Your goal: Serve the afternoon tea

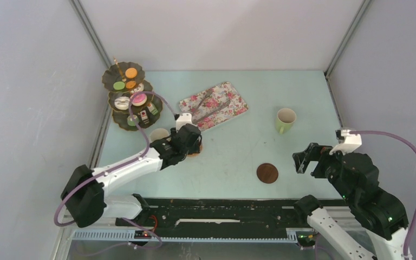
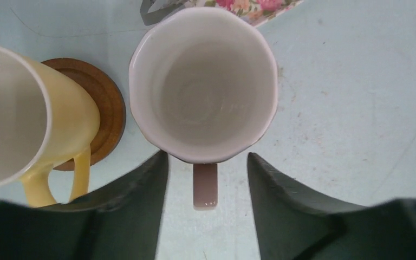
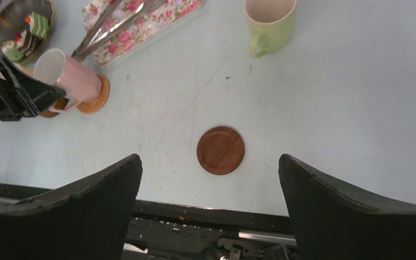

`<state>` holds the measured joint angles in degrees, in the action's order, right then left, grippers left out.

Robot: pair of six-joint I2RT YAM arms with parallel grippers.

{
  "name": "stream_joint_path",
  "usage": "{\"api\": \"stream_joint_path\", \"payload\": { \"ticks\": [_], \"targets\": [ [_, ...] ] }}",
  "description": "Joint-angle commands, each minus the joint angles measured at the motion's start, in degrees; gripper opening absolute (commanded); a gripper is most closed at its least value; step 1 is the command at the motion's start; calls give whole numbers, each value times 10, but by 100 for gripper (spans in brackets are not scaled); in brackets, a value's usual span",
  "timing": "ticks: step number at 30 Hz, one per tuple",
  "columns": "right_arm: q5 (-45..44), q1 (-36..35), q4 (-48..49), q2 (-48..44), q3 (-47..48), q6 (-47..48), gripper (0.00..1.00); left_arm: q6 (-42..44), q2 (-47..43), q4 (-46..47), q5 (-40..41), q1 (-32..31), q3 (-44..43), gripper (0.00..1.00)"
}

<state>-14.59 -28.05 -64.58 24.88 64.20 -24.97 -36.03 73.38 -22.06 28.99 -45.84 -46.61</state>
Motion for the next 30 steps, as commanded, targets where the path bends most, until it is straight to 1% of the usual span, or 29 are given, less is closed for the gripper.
{"api": "stream_joint_path", "payload": {
  "ticks": [1,2,7,10,13,17,20,23,25,27,30],
  "targets": [
    [53,-3,16,39,-21,4,100,-11,-51,-22,23,-7,-20,66],
    [68,-3,16,49,-33,0,99,-10,-61,-30,21,-7,-26,67],
    [174,-10,30,158,-99,-52,97,9,-125,-41,-4,-8,-56,75],
    [205,-24,60,216,-135,-96,95,27,-160,-37,-35,-8,-78,79],
    [200,-42,94,263,-157,-128,94,32,-190,-29,-71,-8,-96,81],
    [176,-52,148,318,-177,-141,93,31,-219,-33,-95,-8,-112,83],
    [161,-52,182,347,-178,-140,89,33,-237,-46,-111,-7,-120,83],
    [127,-45,178,329,-162,-144,89,58,-227,-65,-154,-8,-138,83],
    [120,-29,170,293,-154,-146,89,70,-208,-60,-204,-13,-139,82],
    [104,-13,153,233,-131,-149,90,75,-181,-36,-237,-36,-131,82],
    [77,-7,165,123,-102,-120,90,83,-114,25,-281,-89,-126,80]
  ]
}}
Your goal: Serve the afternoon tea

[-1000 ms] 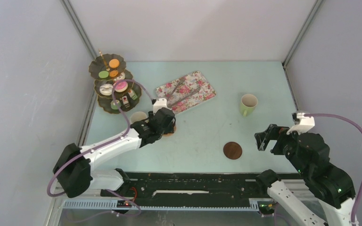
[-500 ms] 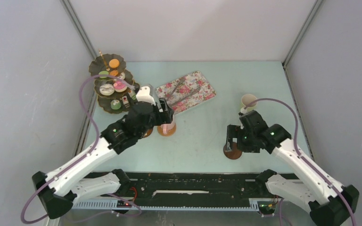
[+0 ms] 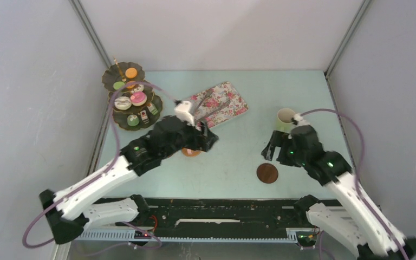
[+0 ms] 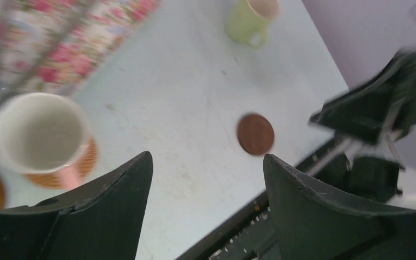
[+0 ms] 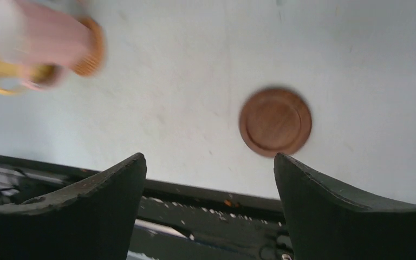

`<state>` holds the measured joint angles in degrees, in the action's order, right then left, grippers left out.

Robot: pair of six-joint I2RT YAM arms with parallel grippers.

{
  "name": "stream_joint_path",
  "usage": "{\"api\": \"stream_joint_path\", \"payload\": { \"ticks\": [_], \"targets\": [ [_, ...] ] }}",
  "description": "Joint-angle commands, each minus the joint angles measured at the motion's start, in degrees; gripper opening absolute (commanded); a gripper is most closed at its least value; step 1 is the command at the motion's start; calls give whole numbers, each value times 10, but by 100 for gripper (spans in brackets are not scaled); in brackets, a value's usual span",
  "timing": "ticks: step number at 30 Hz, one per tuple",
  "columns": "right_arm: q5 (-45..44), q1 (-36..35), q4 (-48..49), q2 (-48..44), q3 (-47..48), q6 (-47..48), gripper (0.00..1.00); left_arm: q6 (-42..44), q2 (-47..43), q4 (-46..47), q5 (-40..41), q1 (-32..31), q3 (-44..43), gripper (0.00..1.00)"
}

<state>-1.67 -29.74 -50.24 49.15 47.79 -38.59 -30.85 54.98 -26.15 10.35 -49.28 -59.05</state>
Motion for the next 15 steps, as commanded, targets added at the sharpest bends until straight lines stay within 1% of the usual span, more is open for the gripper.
{"api": "stream_joint_path", "payload": {
  "ticks": [1,3,5,9,11,13,15],
  "targets": [
    [-63,11,27,-156,73,27,92,35,100,81,-117,-74,-6,80],
    [-89,13,20,-212,99,41,94,49,171,105,-145,-110,-25,80],
    [-120,13,-10,-245,130,44,95,68,255,102,-150,-144,-71,80],
    [-159,13,-94,-274,197,38,94,114,441,26,-115,-208,-233,79],
    [-178,13,-127,-293,215,33,93,138,514,5,-107,-233,-307,71],
    [-198,12,-154,-317,228,25,93,144,567,7,-105,-250,-357,66],
    [-206,11,-172,-337,242,22,93,141,612,12,-112,-254,-394,61]
  ]
}}
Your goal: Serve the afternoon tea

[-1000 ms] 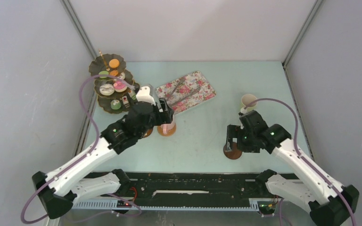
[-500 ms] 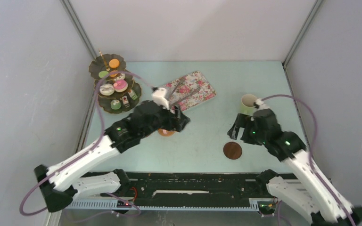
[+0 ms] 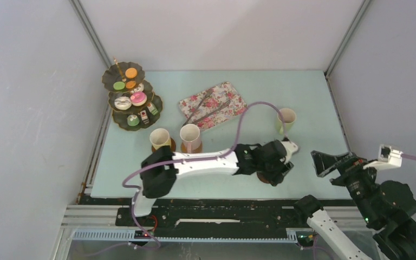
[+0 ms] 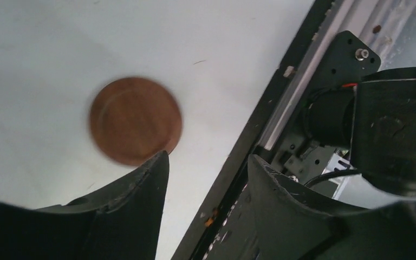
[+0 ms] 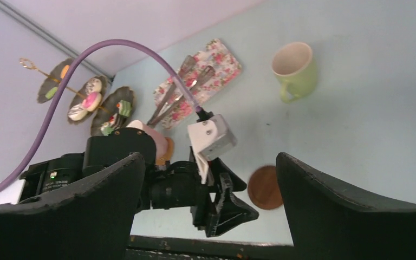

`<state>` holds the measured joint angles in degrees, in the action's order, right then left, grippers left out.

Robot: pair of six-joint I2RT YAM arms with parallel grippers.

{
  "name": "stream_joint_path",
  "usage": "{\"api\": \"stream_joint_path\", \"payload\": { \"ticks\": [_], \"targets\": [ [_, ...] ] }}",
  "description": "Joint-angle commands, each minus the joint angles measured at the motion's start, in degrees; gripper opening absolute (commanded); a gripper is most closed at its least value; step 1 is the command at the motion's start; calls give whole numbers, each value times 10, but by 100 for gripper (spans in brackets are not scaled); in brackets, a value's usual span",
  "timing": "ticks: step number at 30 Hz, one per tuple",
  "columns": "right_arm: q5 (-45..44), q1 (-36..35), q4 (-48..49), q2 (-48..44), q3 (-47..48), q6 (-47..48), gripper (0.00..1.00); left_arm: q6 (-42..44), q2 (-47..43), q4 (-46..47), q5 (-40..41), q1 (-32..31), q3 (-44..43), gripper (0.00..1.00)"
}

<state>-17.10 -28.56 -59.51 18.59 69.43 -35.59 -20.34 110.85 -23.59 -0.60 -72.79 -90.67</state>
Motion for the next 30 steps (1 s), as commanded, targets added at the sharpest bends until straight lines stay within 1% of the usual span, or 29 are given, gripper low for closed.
{"api": "stream_joint_path", "payload": {
  "ticks": [1,4,6,8,10,13,17,20,23,27,30],
  "targets": [
    [-54,-1,-87,-39,32,-11,93,30,68,-10,-2,-18,-88,58],
    [-60,-2,-113,-50,53,-20,92,17,106,-14,4,-18,-116,50],
    [-65,-3,-133,-50,63,-26,92,10,126,-21,4,-18,-127,48],
    [-69,-4,-147,-51,69,-28,92,5,136,-20,4,-18,-124,47],
    [-72,-7,-154,-51,73,-28,92,-2,141,-18,22,-13,-118,40],
    [-75,-15,-160,-51,73,-32,92,-25,144,-3,14,2,-104,36],
    [-81,-23,-159,-46,73,-33,92,-43,164,-10,13,19,-103,32],
    [-84,-28,-155,-44,73,-33,92,-46,180,-14,20,23,-102,32],
    [-86,-32,-151,-40,74,-30,92,-56,185,-19,34,34,-86,29],
    [-91,-35,-147,-37,73,-31,92,-67,187,-29,38,59,-59,28],
    [-92,-35,-142,-36,73,-28,92,-71,176,-44,45,83,-31,23]
  ]
}}
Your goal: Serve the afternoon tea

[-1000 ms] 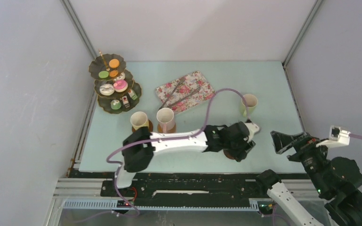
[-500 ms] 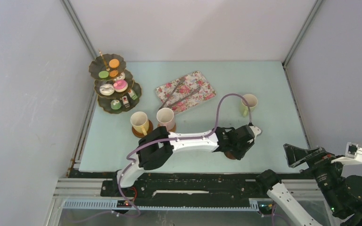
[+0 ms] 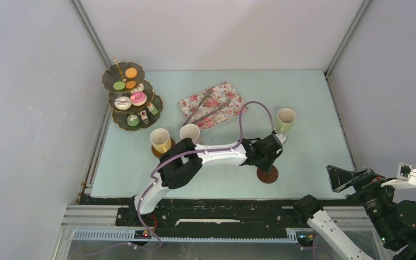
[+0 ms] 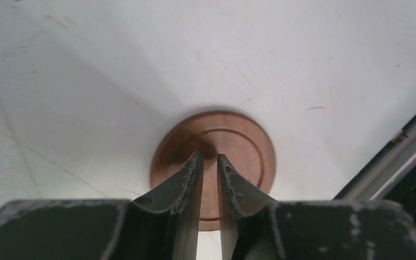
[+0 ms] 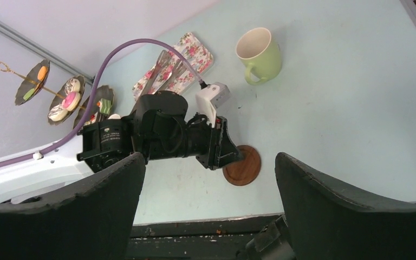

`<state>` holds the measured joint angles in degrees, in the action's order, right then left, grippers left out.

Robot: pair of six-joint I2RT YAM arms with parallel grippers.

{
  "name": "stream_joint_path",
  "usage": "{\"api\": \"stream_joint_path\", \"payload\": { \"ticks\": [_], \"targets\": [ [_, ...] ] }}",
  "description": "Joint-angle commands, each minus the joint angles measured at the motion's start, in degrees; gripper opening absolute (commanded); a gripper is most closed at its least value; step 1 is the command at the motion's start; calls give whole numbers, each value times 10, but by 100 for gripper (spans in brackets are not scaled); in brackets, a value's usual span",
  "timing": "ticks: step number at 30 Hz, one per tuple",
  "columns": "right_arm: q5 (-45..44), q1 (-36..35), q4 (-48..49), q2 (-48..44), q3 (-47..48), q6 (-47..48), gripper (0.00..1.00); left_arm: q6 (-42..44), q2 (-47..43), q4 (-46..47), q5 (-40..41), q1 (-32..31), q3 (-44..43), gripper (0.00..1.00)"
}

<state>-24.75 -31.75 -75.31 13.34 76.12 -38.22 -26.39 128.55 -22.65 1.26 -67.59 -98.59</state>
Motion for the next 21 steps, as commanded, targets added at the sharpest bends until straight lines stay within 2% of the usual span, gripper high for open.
{"api": "stream_joint_path", "payload": {
  "ticks": [1,7,10,21],
  "targets": [
    [-17,-3,18,17,5,-1,92,-13,-7,-58,30,39,62,21],
    [-15,-4,34,12,-20,-1,92,-15,-81,-63,102,86,184,19],
    [-7,-4,45,11,-33,-1,92,-7,-110,-68,128,113,214,20],
    [18,-4,60,26,-62,6,92,30,-108,-105,131,229,183,20]
  ]
}}
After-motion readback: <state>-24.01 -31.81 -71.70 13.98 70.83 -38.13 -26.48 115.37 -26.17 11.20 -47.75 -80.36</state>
